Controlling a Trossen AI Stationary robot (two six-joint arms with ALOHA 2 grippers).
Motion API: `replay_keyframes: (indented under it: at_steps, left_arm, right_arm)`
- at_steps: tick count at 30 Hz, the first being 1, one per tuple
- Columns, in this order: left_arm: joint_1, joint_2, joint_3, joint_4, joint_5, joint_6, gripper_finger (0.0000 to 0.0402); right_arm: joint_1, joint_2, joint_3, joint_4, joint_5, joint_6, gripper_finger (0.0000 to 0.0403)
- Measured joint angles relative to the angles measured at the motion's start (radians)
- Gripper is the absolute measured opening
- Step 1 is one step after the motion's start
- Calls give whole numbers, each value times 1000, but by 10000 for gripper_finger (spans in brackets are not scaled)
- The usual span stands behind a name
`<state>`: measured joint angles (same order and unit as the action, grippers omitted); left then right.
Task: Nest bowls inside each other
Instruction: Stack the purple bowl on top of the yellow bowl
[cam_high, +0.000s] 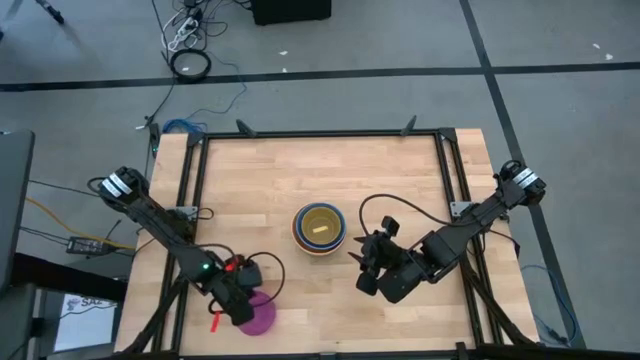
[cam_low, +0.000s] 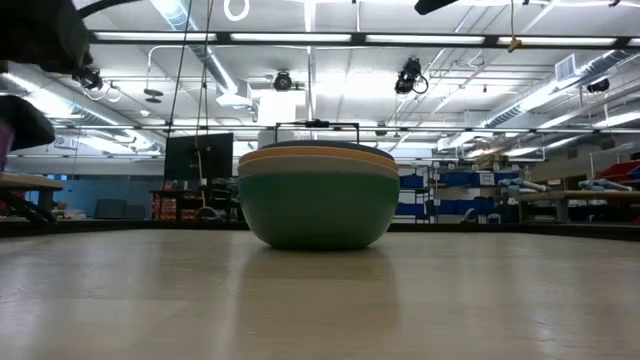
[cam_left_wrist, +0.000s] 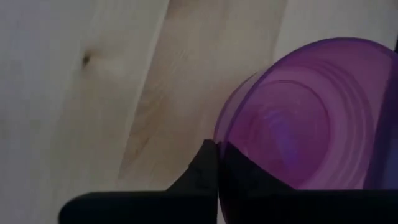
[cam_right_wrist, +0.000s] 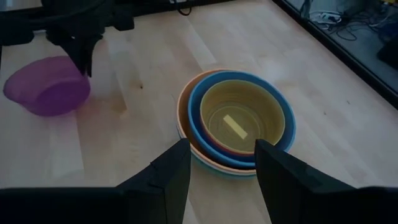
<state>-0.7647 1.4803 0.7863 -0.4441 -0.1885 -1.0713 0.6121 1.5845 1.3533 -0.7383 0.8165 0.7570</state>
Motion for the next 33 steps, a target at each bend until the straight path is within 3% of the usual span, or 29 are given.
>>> replay_keyframes:
  at_steps: [7, 17, 26, 33]
  left_arm:
    - [24, 0, 99, 4, -77, 129, 2]
    - [143, 0, 272, 1, -247, 459, 4]
    - [298, 0, 378, -60, -259, 692, 3]
    - [434, 0, 394, -67, -238, 807, 2]
  right_arm:
    - [-2, 0, 0, 0, 24, 0, 164]
    - [-12, 0, 0, 0, 48, -10, 164]
    - [-12, 0, 0, -2, 47, -11, 163]
    - [-13, 0, -1, -5, 54, -13, 163]
